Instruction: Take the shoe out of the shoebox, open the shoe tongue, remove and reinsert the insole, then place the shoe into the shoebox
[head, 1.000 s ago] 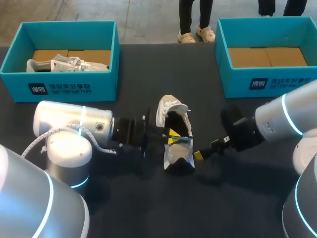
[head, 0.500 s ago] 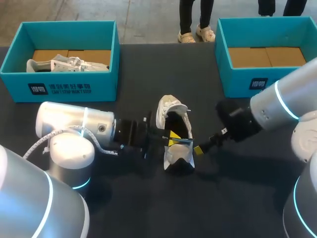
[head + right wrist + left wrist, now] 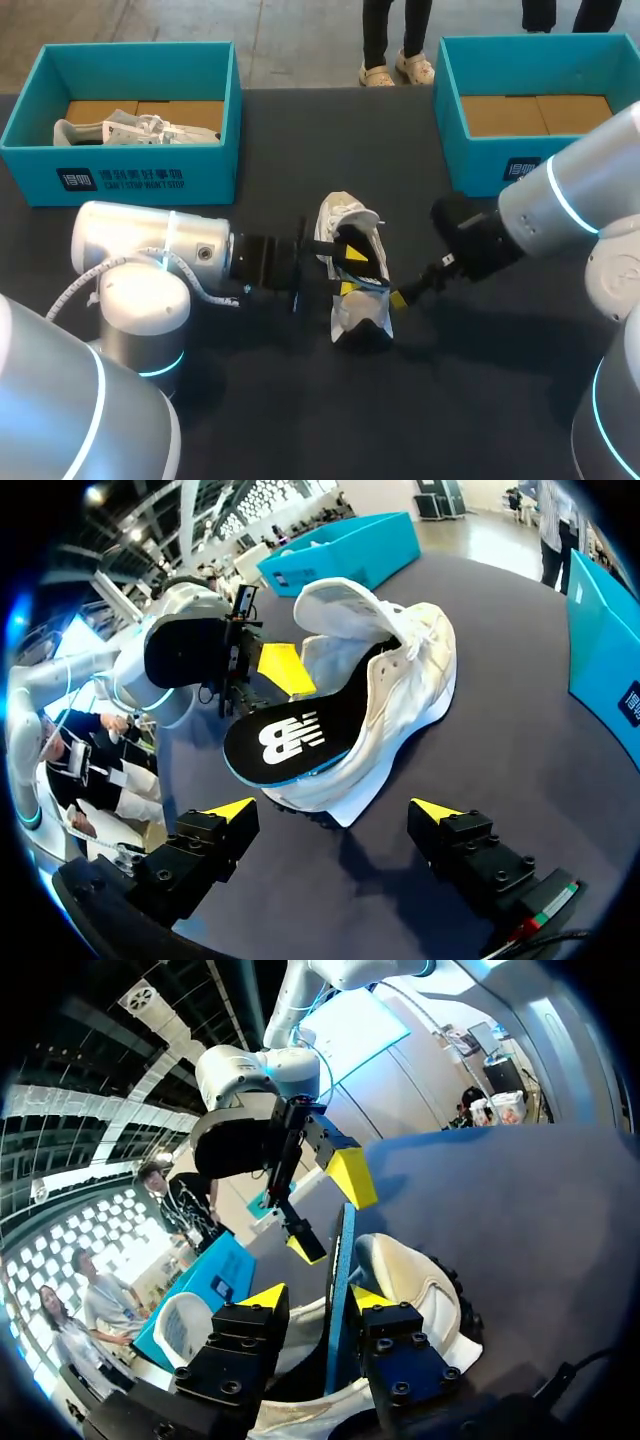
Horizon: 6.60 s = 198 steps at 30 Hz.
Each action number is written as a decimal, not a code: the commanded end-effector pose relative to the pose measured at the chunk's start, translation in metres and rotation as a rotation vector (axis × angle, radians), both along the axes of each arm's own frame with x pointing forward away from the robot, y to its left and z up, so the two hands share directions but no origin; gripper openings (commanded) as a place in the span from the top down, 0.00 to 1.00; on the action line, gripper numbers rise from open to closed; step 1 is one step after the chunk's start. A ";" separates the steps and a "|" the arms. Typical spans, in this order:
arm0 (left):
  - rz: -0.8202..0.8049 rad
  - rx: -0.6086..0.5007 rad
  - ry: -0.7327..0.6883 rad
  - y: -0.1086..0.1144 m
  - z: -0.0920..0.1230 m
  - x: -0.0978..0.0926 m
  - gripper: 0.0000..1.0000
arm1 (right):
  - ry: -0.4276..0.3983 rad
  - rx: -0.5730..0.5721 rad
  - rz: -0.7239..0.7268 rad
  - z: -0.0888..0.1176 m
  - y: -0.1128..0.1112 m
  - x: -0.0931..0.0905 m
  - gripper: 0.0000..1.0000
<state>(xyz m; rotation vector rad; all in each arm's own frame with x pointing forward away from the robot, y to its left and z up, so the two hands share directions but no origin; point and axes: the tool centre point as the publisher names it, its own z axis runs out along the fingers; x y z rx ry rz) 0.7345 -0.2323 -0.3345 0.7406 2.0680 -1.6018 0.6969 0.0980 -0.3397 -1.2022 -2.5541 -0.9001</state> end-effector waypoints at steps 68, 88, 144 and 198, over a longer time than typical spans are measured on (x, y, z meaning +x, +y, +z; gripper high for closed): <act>-0.050 0.022 -0.019 0.007 -0.001 0.000 1.00 | 0.014 0.000 -0.033 -0.008 -0.002 -0.009 0.00; -0.035 0.057 -0.015 0.010 -0.007 0.007 0.52 | 0.022 0.001 -0.029 -0.009 -0.001 -0.005 0.00; -0.301 0.180 -0.171 0.036 0.039 0.007 1.00 | 0.002 0.001 -0.030 0.006 -0.003 -0.015 0.00; -0.631 0.432 -0.266 0.024 0.050 0.004 1.00 | 0.094 -0.202 -0.055 0.088 -0.112 -0.030 0.00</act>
